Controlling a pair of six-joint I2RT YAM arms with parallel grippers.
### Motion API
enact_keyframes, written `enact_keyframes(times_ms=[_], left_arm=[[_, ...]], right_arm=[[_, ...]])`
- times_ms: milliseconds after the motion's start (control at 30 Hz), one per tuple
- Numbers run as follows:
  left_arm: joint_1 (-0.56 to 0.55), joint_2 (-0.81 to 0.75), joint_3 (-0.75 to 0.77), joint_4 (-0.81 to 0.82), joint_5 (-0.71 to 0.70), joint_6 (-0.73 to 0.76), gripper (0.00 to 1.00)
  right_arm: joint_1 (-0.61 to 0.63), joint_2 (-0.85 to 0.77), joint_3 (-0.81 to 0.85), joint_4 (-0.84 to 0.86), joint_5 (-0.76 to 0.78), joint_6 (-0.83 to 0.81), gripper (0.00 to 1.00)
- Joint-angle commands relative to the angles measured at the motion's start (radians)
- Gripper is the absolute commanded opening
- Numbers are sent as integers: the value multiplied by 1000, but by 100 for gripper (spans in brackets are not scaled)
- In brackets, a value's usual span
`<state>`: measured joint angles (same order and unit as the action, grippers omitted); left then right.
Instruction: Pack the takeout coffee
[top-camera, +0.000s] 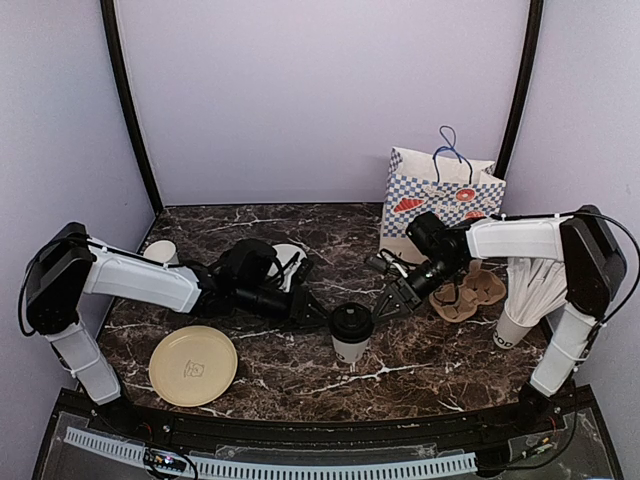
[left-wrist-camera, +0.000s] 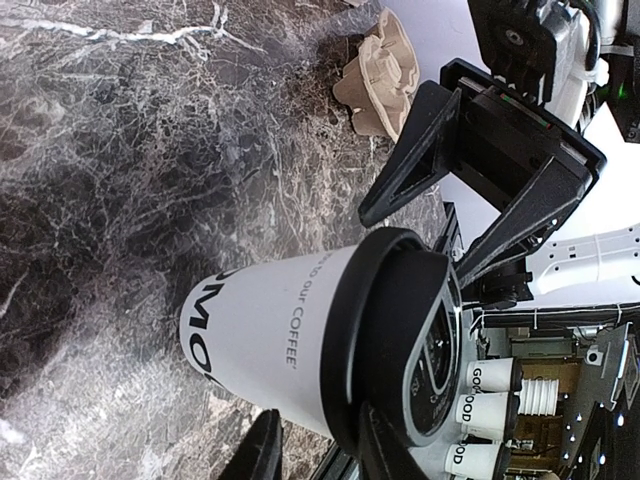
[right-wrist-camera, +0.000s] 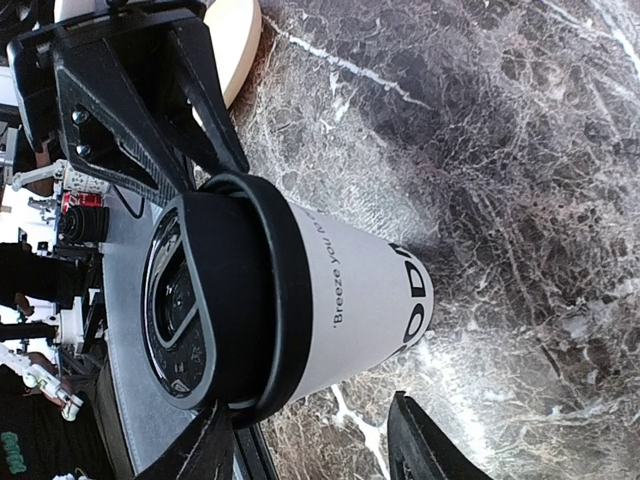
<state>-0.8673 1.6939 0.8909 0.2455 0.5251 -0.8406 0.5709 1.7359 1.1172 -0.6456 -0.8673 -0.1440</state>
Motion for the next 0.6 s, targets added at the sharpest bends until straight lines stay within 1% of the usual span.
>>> enact_keyframes(times_ms=[0, 100, 167, 233, 333, 367, 567], left_arm=[[4, 73, -35, -206, -128, 46, 29], [2, 12, -30, -204, -134, 65, 30], [-1, -40, -30, -202, -144, 74, 32], [-5, -91, -23, -199, -157, 91, 36], [-9, -159, -7, -205, -187, 126, 40], [-9, -168, 1, -205, -194, 131, 42], [-9, -192, 38, -202, -185, 182, 46]], right_arm=[[50, 79, 10, 17, 265, -34, 51], [49, 28, 46, -13, 208, -58, 51], [49, -19, 62, -25, 179, -71, 54], [49, -50, 73, -37, 156, -81, 57], [49, -67, 81, -57, 125, -96, 61], [49, -68, 84, -66, 121, -104, 62], [49, -86, 81, -76, 123, -116, 67]])
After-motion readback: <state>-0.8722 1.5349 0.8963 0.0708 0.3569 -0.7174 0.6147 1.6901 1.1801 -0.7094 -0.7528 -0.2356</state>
